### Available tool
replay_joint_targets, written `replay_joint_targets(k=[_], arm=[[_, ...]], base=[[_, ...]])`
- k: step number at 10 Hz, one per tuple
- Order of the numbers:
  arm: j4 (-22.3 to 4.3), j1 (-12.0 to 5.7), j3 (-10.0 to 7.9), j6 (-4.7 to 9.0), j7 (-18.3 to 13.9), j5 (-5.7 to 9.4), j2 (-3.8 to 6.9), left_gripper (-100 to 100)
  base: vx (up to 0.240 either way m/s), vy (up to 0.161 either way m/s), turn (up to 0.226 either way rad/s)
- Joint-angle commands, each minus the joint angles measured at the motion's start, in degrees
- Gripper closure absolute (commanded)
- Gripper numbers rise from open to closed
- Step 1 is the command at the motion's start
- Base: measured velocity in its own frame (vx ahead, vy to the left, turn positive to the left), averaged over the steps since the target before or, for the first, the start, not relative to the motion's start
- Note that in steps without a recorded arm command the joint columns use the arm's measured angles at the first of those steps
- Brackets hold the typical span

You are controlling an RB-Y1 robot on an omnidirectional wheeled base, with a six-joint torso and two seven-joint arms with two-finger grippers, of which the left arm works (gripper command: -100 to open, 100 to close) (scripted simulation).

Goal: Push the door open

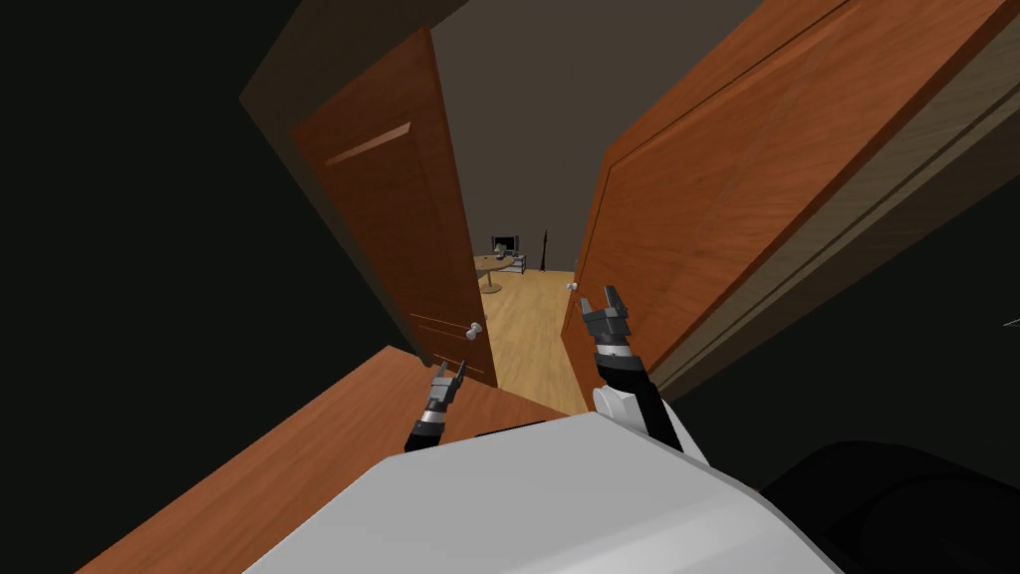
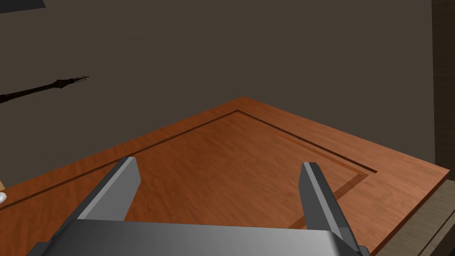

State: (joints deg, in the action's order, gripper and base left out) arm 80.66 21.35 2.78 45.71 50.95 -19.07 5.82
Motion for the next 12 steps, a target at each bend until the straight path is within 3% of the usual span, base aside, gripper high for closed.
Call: replay_joint_targets(k=[1, 12], arm=[[-2.6, -0.67, -0.15, 0.64, 2.0, -0.73, 0.41, -100], [-16.2, -2.17, 0.22, 4.18, 14.3, -5.8, 0.87, -100]], base=[[0.073, 0.09, -0.117], [0.075, 0.097, -0.091]])
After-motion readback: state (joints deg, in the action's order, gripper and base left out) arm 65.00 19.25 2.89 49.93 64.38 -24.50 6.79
